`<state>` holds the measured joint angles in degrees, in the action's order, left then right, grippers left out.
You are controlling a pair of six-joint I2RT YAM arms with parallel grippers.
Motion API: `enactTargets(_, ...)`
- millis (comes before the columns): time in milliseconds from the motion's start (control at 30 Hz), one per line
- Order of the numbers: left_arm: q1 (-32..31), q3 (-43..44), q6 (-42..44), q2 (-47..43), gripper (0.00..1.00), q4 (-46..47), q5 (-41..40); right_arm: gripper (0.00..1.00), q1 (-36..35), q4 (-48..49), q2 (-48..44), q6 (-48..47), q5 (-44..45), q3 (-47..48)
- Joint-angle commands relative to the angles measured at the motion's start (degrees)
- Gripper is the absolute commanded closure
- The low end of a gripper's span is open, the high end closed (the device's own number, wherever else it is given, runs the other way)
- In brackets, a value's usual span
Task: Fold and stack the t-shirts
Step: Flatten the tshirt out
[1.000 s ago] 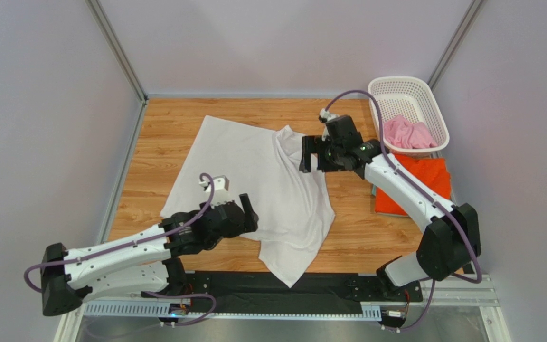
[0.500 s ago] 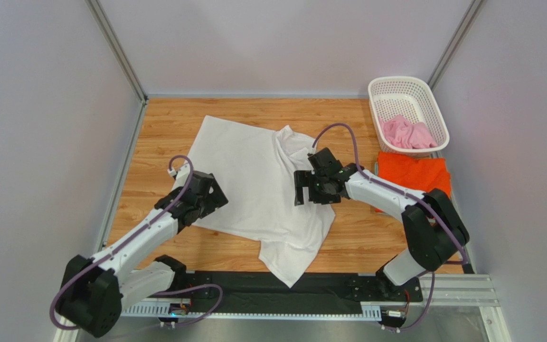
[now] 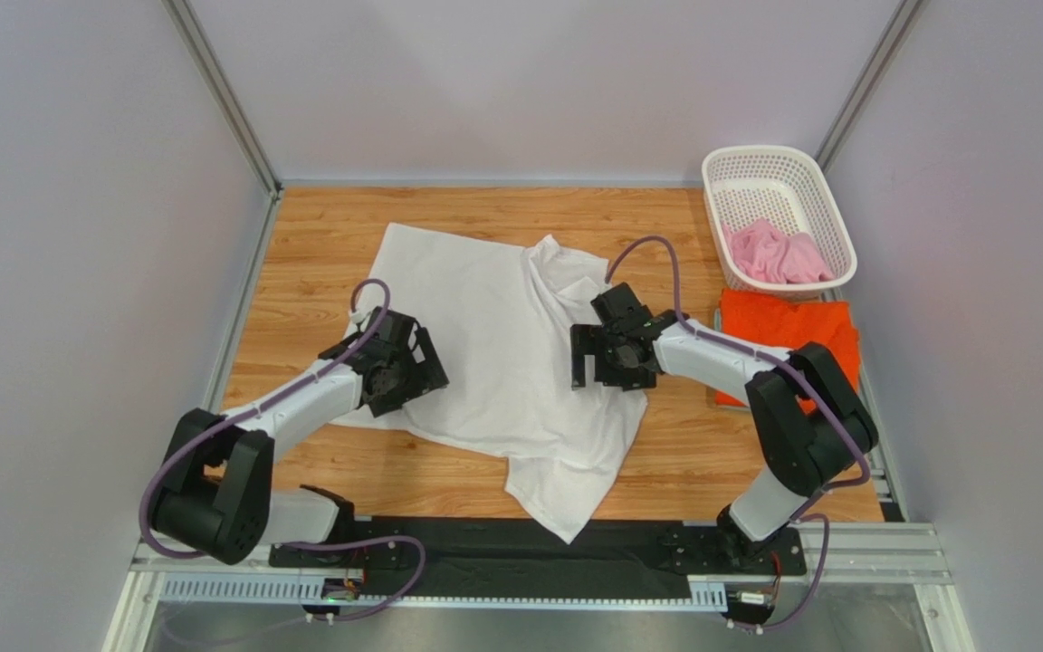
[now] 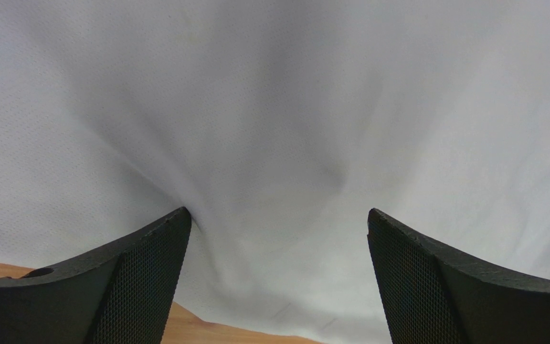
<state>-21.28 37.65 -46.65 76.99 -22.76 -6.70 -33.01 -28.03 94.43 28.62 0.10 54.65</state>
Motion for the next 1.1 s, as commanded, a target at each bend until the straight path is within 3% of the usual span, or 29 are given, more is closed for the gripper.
enactTargets(0,-0.25,-5.29,-0.98,-3.94,0.0,-2.29,8.45,0.0,2.86,-2.81,-2.75,-1.46,3.15,-4.02)
enactTargets(167,-7.36,-11.63,-6.42,-14.22,0.0,-5.7,8.28,0.0,7.51,-3.69,-6.62,-4.1,2.98,-6.57)
enactTargets(433,-16.42,-12.52,-13.99,-23.27,0.0,-16.07,4.61,0.0,11.74,-6.24,-12.78,-7.78,0.79,-6.32)
enactTargets(600,-16.52,-7.16,-12.76,-27.24,0.0,-21.0,-3.29,0.0,11.66,-8.17,-17.08,-9.72,-2.21,0.17)
enactTargets(800,-14.86,2.15,-9.6,-24.7,0.0,-23.11,-15.43,0.0,11.66,-9.5,-11.05,-8.67,-2.91,7.47)
enactTargets(867,-12.57,4.36,-7.84,-21.63,0.0,-22.07,-16.33,0.0,11.66,-9.5,-7.27,-8.06,-1.68,8.36)
enactTargets(1000,-3.79,5.16,-3.01,-15.22,0.0,-17.41,-9.14,0.0,11.66,-9.24,-0.5,-8.58,-0.19,10.73)
enactTargets(1067,-3.16,5.33,-0.64,-11.09,0.0,-12.85,-7.9,0.0,11.74,-8.88,2.06,-9.37,-0.19,12.31)
